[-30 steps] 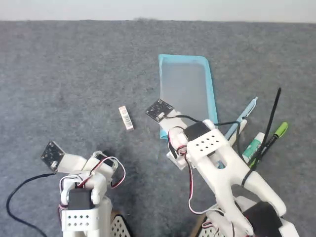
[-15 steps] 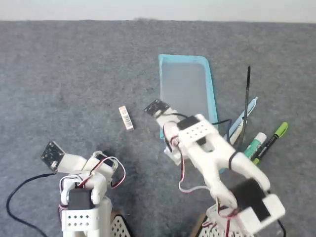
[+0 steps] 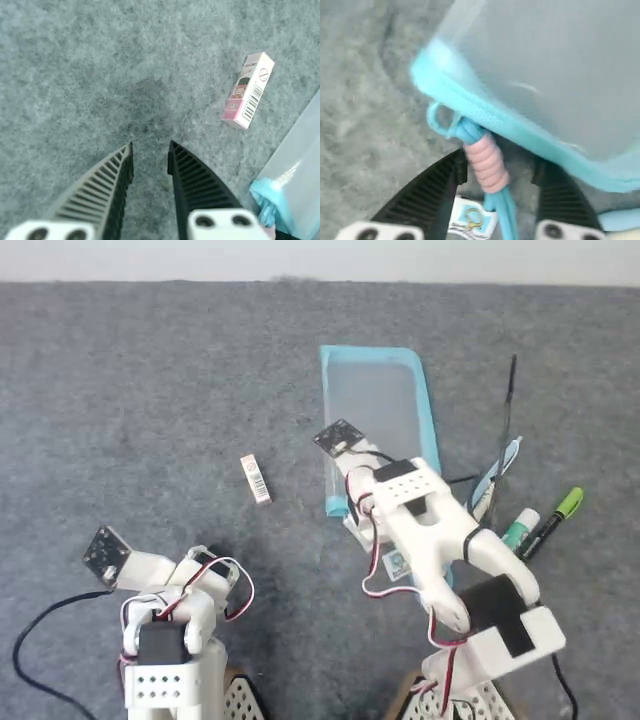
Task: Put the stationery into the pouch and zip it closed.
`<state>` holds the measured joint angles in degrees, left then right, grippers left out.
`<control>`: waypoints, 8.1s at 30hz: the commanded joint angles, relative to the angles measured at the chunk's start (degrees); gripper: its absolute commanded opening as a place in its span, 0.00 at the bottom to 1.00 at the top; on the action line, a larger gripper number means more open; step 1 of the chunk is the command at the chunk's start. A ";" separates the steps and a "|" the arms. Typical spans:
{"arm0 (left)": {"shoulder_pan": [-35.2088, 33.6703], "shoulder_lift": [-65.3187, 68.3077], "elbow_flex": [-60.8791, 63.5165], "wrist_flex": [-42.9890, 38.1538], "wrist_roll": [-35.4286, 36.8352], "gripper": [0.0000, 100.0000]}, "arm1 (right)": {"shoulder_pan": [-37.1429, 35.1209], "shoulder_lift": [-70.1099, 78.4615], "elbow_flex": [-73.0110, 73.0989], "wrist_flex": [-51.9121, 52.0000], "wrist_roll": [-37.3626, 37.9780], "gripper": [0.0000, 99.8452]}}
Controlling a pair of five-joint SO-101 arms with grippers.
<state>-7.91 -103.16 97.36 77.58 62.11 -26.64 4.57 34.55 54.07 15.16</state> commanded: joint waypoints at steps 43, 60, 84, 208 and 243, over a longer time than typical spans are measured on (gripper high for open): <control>8.62 0.00 -0.84 -4.31 -0.53 0.11 | 1.80 -38.55 15.91 8.92 0.09 0.01; 17.14 0.00 -0.84 -18.20 -0.44 0.11 | 1.80 -38.46 16.09 9.19 -0.18 0.01; -15.47 0.00 -1.01 -31.30 -75.69 0.11 | 1.80 -38.46 17.23 8.92 0.26 0.01; 10.90 20.22 -27.65 -15.82 -71.12 0.37 | -11.47 -33.63 -22.68 32.31 0.00 0.01; 11.60 20.22 -22.73 -21.80 -69.36 0.37 | -17.01 -33.54 -26.11 39.34 0.44 0.01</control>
<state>5.45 -83.03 77.23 57.80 -7.78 -42.90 -26.20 8.44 93.63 14.37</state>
